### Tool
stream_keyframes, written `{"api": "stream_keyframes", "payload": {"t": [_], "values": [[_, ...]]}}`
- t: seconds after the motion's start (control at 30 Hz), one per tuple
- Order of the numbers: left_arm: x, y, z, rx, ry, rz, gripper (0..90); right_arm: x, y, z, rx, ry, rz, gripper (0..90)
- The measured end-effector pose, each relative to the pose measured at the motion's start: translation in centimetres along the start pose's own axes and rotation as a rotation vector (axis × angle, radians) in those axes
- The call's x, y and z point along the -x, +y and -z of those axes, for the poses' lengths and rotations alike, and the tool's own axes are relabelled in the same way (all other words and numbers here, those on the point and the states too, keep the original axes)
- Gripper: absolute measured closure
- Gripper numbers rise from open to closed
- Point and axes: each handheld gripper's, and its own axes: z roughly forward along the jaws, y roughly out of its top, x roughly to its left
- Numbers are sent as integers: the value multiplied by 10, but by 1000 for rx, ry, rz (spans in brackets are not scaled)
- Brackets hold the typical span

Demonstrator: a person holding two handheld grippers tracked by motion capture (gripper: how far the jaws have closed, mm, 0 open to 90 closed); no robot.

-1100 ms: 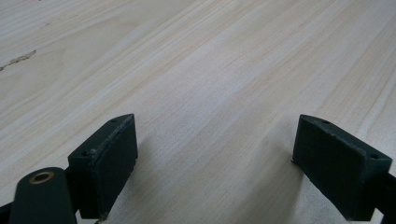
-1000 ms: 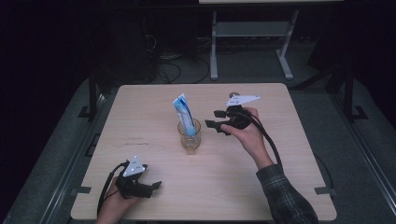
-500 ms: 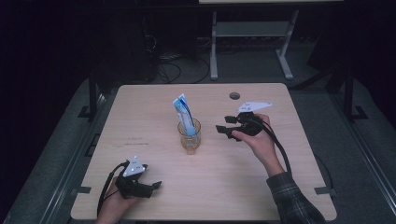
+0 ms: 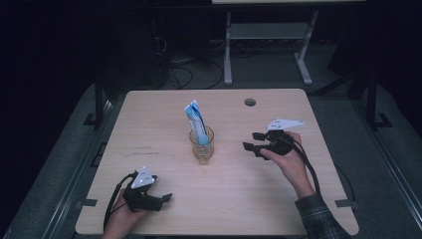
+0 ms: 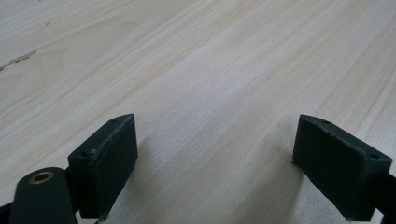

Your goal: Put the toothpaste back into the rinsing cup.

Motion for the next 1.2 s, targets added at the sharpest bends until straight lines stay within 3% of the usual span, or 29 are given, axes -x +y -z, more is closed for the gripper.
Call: {"api": "stream_keyframes", "payload": {"t": [0.43, 0.97, 1.2], "values": [[0, 0, 0, 1, 0, 0, 132, 7, -39, 27, -36, -42, -32, 405], [1, 0, 1, -1, -3, -3, 132, 10, -72, 48, -59, -78, -63, 376], [1, -1, 1, 1, -3, -4, 132, 12, -87, 58, -68, -115, -73, 345]]}}
